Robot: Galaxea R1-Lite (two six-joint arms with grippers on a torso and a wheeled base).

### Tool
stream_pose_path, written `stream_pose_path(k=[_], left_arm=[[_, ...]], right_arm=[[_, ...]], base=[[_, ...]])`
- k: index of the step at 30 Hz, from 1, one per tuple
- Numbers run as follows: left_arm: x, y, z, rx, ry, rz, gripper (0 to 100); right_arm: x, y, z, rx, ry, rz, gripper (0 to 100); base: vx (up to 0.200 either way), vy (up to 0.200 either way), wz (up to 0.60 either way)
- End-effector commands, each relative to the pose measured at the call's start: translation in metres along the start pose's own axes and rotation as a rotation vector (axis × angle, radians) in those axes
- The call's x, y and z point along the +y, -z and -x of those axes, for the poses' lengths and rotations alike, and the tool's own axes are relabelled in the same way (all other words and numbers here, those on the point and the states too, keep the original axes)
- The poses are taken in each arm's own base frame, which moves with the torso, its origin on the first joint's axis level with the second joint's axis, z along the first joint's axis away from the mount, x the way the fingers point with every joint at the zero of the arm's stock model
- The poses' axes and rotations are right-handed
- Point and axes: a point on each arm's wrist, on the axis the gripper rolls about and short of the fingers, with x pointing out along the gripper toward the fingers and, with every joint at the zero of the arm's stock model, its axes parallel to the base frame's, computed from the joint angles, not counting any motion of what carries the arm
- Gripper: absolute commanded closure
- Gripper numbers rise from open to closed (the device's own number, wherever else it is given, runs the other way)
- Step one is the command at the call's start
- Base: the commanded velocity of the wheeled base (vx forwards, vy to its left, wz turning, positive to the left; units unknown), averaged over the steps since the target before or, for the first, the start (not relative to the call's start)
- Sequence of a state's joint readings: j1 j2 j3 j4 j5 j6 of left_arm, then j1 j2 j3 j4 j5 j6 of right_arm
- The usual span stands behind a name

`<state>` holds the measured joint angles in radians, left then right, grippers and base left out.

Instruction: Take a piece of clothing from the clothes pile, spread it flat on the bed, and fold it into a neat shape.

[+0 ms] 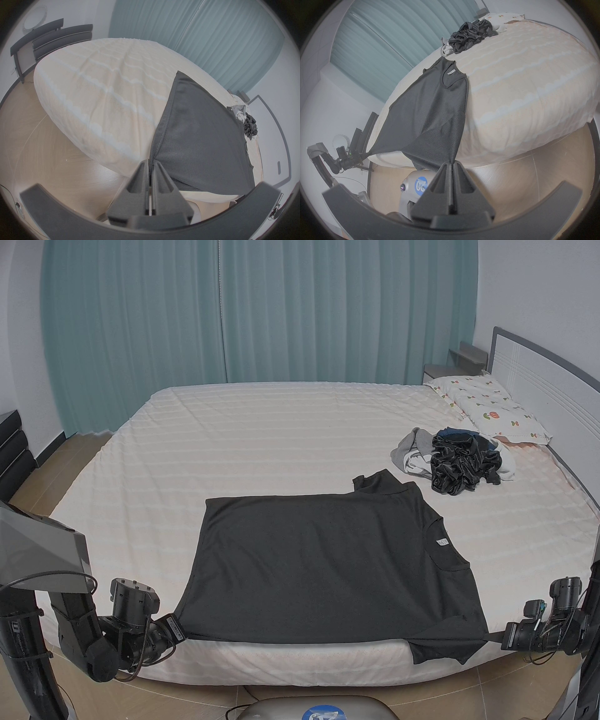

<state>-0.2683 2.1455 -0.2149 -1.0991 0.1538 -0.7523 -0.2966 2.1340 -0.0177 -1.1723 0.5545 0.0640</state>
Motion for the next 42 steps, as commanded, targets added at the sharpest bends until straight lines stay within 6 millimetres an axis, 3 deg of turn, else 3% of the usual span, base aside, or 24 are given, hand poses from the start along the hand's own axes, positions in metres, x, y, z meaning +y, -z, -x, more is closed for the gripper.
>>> stream_pose_path(k=[1, 7, 42], left_arm=[[0.0, 0.008, 0.001, 0.028, -0.006, -0.022, 100], [0.008, 0.017, 0.01, 0.065, -0.026, -0.131, 100], [0.03, 0.041, 0.033, 0.188, -0.092, -0.319, 100]], right_arm=[[0.0, 0.003, 0.01, 0.0, 0.015, 0.018, 100], [-0.004, 0.002, 0.017, -0.018, 0.034, 0.026, 100], [0.003, 0.02, 0.036, 0.123, 0.05, 0.003, 100]], base=[[0.0, 0.0, 0.0], [0.0, 0.0, 0.0], [0.0, 0.0, 0.0]])
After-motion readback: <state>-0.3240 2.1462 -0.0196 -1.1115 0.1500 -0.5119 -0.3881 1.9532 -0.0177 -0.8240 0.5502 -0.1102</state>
